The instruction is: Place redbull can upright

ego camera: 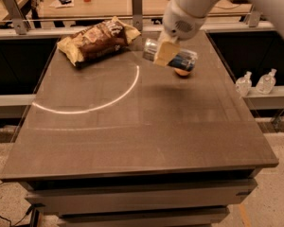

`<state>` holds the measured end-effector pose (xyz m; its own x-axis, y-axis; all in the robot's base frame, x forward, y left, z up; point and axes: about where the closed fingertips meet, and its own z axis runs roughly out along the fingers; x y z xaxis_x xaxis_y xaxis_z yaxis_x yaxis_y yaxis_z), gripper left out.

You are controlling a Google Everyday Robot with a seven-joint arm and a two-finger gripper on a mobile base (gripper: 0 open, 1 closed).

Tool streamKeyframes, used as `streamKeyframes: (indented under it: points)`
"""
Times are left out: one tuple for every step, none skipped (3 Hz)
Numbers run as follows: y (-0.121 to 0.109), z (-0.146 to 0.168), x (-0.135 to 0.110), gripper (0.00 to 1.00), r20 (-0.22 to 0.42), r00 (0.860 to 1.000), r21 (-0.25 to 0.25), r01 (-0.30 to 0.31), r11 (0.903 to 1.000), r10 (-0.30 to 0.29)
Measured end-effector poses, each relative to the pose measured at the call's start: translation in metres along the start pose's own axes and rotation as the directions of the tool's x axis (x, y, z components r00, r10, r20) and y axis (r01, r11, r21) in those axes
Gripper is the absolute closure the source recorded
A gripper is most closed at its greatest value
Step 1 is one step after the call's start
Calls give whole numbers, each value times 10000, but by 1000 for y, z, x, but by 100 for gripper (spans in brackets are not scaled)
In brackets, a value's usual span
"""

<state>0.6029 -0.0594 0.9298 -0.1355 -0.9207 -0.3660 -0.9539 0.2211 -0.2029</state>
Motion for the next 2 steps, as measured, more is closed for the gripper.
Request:
streamKeyframes:
  points:
    - [7,-41,-6,100,2536,9671,215,134,9997,-184]
    - [6,-29,-11,100,5121,8579,201,370,9991,-420]
